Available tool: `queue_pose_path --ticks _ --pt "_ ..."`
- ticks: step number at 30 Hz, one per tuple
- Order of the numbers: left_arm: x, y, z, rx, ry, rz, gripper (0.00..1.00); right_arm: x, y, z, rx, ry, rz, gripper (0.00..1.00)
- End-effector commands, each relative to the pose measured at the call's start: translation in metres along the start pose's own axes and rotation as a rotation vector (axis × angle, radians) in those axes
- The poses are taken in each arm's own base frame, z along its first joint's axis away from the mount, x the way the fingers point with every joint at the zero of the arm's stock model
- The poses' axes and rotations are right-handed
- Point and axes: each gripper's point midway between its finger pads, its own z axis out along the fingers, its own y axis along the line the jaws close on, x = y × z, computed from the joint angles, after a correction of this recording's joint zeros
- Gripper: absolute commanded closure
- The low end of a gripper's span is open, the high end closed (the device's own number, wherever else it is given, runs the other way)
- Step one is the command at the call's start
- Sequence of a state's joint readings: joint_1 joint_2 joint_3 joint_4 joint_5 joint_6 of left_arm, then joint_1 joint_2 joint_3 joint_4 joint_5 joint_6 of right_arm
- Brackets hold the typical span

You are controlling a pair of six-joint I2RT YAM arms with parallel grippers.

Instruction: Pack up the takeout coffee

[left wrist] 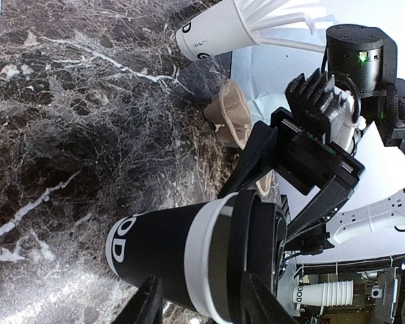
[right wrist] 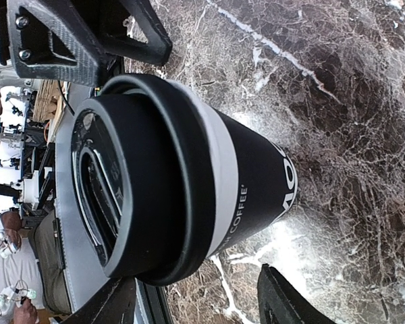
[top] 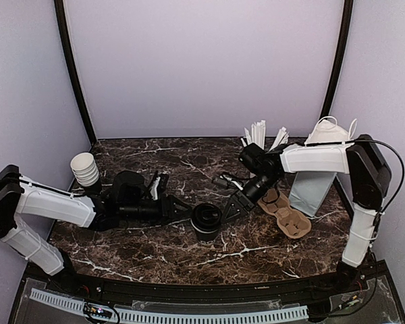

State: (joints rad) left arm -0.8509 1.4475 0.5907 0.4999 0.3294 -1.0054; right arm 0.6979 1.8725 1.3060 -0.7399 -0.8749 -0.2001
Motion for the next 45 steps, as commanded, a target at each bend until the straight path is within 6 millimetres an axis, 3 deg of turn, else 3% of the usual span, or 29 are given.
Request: queue_pose_path --ticks 1,9,13,17,22,30,35,45 --pt "-0.003 -0.022 -0.004 0.065 0.006 0.025 0.59 -0.011 -0.003 0.002 0.017 -0.012 -0.023 0.38" --pt "-0.002 -0.012 0.001 0.039 0.008 0.003 0.60 -0.012 -0.003 0.001 0.024 -0.013 -0.027 0.38" --pt "-0.007 -0.002 -0.010 -0.018 -0.049 -0.011 0.59 -0.011 -0.001 0.000 0.023 -0.015 -0.031 0.37" --pt "-0.011 -0.008 -0.021 -0.014 -0.076 0.021 0.58 -0.012 0.000 -0.002 0.022 -0.018 -0.035 0.34" --pt "-0.007 -0.016 -0.015 0.012 -0.032 0.035 0.57 -0.015 0.002 -0.003 0.017 -0.018 -0.038 0.32" --pt "-0.002 -0.012 -0.002 0.028 0.006 0.024 0.57 -0.014 0.002 -0.002 0.019 -0.016 -0.038 0.32" --pt "0.007 0.000 0.008 0.003 0.052 0.004 0.58 -0.015 0.002 -0.002 0.019 -0.016 -0.040 0.32" --pt "0.032 0.048 0.011 -0.136 0.116 -0.083 0.63 -0.014 -0.006 0.004 0.038 -0.009 -0.014 0.36"
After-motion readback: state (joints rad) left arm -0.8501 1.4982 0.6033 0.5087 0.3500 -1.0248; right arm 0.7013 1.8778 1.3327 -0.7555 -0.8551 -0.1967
